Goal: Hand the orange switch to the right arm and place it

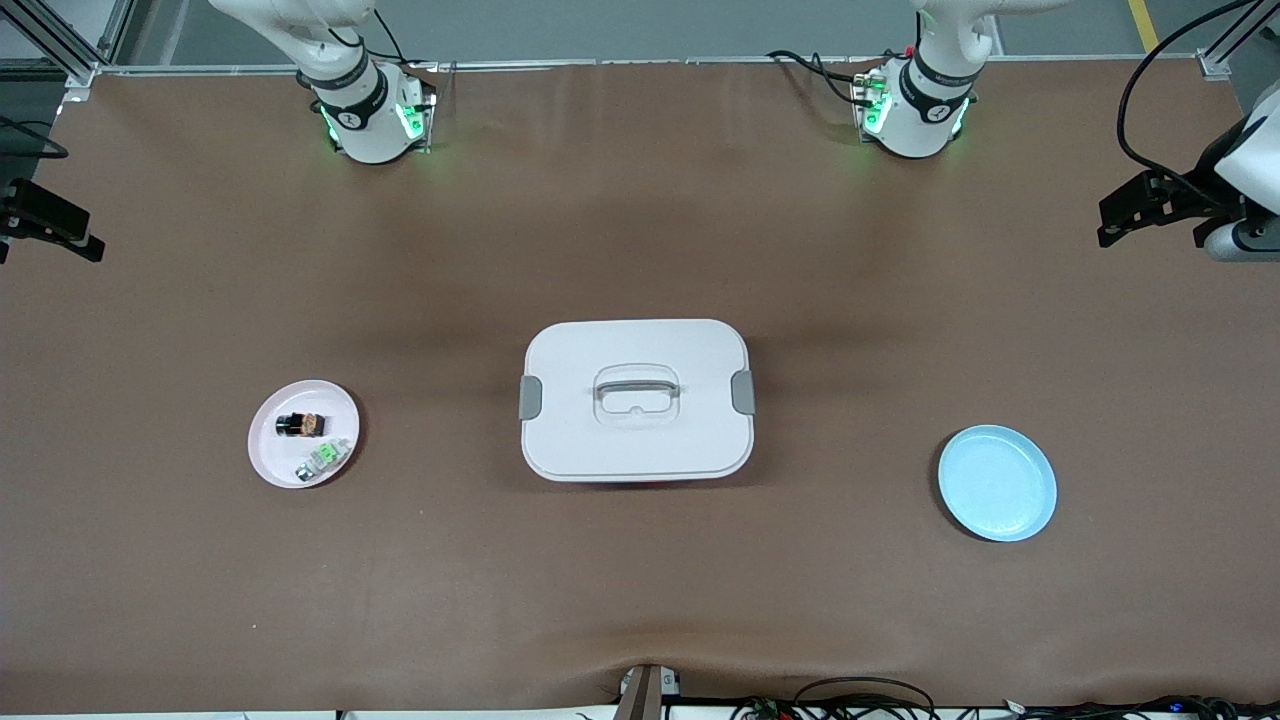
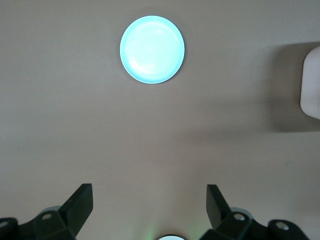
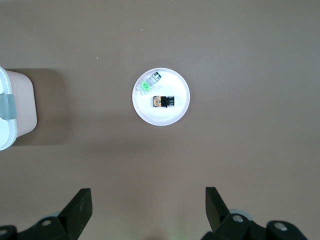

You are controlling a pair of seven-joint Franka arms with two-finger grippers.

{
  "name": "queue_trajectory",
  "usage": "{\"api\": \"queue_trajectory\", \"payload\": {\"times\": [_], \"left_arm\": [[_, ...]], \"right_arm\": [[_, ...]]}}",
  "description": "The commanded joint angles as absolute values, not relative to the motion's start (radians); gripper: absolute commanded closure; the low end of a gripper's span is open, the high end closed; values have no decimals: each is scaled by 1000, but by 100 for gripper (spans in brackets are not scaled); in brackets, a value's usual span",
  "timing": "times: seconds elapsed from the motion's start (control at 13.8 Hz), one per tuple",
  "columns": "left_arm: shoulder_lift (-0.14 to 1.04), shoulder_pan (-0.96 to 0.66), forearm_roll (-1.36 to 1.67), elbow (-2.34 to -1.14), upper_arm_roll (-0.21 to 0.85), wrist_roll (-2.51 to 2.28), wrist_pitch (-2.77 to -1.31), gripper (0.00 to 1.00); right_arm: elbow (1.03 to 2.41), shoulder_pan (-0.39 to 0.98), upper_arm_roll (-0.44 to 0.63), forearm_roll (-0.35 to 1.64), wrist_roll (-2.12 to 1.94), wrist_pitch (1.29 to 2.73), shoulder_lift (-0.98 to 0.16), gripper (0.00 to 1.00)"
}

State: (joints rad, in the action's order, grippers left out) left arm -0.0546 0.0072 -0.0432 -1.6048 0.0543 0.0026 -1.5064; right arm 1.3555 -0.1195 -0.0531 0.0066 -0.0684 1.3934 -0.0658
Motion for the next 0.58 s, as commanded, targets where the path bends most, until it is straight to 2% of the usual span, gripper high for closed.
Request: {"api": "queue_trajectory", "payload": {"times": [0.0,0.29,0.51], "left_arm": [[-60,8,-35,-1600,51,2,-1497,0],[-57,8,-34,-1592,52,3,-1503,0],[-34,8,-32,-1571,54,9,-1503,0]], "right_arm": [[1419,-77,-6,14,-55,1419,-12,0],[1419,-31,44,14,-58,1416,-12,0],[1419,-34,44,15,-61,1414,-12,0]]}}
